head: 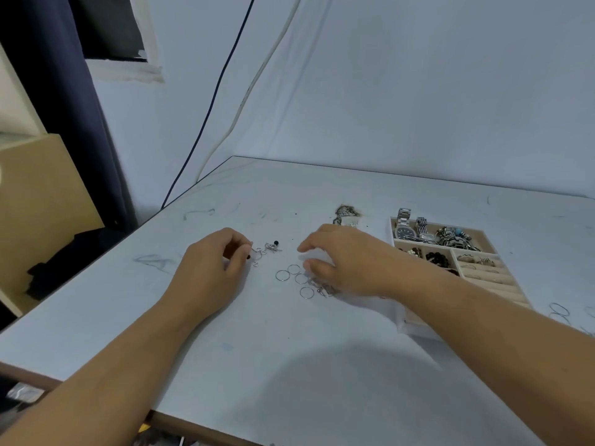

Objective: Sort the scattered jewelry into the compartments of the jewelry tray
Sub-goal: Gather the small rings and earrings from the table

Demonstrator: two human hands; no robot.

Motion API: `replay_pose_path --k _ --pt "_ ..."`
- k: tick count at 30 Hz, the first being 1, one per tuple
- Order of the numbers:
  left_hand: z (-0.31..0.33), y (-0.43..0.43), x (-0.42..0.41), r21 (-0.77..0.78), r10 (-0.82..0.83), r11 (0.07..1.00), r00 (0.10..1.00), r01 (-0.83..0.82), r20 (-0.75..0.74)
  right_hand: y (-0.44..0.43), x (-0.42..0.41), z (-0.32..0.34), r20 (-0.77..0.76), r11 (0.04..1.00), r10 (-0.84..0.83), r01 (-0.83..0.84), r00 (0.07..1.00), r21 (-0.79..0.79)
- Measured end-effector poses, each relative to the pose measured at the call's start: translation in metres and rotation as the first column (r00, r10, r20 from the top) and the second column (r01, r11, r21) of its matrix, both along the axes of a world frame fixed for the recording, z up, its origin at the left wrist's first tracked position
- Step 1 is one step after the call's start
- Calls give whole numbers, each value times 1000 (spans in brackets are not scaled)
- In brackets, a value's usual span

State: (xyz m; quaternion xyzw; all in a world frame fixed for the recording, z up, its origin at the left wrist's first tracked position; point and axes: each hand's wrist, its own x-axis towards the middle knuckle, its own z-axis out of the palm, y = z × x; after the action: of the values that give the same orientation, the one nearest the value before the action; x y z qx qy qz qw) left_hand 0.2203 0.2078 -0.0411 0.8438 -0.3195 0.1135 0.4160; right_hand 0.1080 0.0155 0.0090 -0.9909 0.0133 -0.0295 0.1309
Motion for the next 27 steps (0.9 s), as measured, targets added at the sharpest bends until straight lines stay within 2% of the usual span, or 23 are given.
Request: replay_pose_path --k 7,10,18,27 --pt "0 1 4 -28 -10 1000 1000 10 -19 13 52 -13 -8 997 26 -25 1000 73" --pt "0 1 5 -34 -19 999 1000 18 -23 13 62 -19 -25 997 44 -42 999 67" --pt "7 1 -6 -40 -47 998 999 47 -5 7 55 -19 52 1000 -2 1 999 3" --pt "17 -11 -28 -110 -184 978 982 180 -32 -13 2 7 179 982 -67 32 982 188"
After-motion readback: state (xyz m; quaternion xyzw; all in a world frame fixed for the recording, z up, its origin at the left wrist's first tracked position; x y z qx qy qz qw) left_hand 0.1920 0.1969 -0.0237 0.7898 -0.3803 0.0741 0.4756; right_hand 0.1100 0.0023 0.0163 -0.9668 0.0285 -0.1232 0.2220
